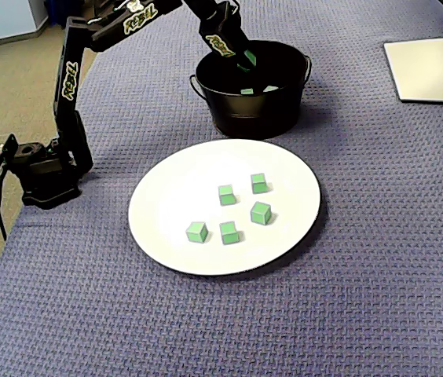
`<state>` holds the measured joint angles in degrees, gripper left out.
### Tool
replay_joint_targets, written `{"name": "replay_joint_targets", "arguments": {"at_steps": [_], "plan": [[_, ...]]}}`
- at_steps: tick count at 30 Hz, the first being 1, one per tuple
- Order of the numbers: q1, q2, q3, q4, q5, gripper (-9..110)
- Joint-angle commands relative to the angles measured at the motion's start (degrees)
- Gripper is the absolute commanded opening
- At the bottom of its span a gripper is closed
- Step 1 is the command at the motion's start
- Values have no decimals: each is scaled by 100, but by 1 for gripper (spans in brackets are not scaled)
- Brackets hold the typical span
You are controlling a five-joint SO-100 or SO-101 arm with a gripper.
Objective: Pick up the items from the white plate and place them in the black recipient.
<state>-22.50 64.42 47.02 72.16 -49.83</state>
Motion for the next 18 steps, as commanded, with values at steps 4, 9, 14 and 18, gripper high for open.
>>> {"name": "replay_joint_targets", "arguments": {"at_steps": [4, 9, 14, 18], "plan": [[562, 1661, -264, 1450, -1125, 34], [2092, 2435, -272, 2979, -2725, 33], [4113, 2540, 650, 2988, -4087, 35], [5326, 2338, 1310, 2637, -4781, 36]]}}
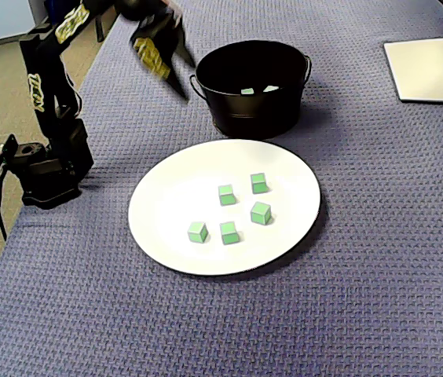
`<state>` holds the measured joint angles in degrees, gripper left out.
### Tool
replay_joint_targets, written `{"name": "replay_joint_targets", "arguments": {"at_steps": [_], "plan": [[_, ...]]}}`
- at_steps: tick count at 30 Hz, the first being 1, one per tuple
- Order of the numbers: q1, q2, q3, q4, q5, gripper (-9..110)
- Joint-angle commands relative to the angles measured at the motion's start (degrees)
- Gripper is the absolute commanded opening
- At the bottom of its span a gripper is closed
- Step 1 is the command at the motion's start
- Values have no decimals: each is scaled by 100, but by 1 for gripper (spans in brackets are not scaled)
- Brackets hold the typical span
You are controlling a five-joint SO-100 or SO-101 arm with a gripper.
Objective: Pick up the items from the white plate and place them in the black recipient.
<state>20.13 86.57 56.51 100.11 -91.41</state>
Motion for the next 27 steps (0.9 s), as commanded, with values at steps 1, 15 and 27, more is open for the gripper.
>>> {"name": "replay_joint_targets", "arguments": {"at_steps": [1, 15, 27], "plan": [[1310, 53, 475, -229, -756, 36], [1916, -1389, 1301, -2030, -853, 39], [1811, -2250, 1652, -3287, -967, 37]]}}
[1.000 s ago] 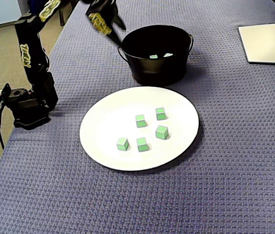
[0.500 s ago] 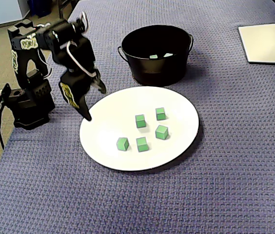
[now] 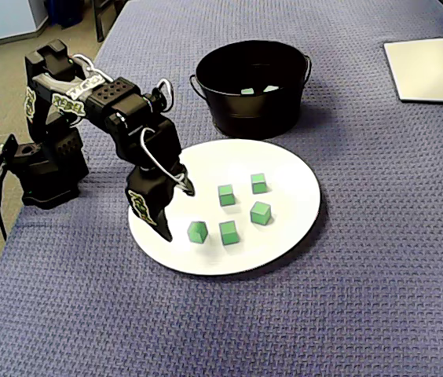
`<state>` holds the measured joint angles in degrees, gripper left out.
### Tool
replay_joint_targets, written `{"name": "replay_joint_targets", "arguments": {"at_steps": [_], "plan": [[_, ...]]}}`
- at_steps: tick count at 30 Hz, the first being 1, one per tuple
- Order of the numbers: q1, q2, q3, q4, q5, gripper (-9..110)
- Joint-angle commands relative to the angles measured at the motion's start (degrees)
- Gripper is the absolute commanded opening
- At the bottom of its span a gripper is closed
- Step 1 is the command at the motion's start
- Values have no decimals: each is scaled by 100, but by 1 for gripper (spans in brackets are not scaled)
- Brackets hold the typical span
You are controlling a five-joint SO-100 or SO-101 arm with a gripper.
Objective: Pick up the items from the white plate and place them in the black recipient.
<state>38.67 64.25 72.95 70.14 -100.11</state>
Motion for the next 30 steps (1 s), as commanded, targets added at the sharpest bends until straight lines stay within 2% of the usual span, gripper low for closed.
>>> {"name": "replay_joint_targets", "arguments": {"at_steps": [1, 9, 16, 24, 28, 30], "plan": [[-44, -79, 35, -369, -114, 37], [-132, -404, 439, -1195, -158, 39], [-396, -536, 457, -1301, 79, 37], [-563, -545, 571, -1301, 334, 9], [-606, -483, 756, -1301, 360, 0], [-633, -404, 879, -1301, 387, 0]]}}
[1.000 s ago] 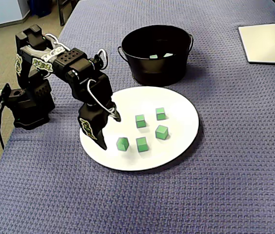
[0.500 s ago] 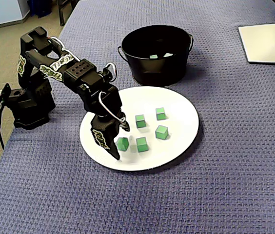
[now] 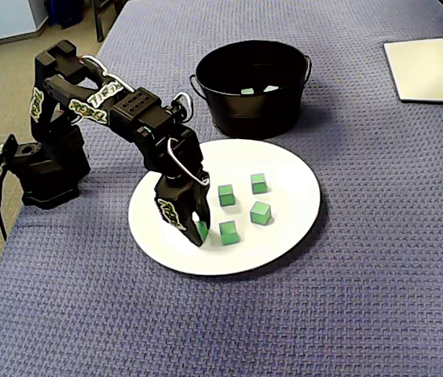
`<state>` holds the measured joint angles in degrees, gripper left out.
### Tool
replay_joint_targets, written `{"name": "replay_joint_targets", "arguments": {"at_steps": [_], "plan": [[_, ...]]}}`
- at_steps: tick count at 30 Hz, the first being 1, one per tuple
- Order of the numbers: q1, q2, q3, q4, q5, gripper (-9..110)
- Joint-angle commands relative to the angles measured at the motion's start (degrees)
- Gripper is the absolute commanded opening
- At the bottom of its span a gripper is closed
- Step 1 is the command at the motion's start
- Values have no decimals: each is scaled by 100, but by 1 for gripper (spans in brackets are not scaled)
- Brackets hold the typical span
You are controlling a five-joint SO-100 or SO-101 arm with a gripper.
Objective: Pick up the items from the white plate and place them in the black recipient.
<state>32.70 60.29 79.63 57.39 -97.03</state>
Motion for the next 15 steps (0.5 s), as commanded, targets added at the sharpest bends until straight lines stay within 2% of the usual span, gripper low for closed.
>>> {"name": "replay_joint_targets", "arguments": {"at_steps": [1, 5, 10, 15], "plan": [[-44, 26, 264, -26, 97, 0], [-53, 167, 352, 35, 308, 0], [26, 606, -334, 1292, 861, 0], [88, 1556, -1063, 1793, 1986, 0]]}}
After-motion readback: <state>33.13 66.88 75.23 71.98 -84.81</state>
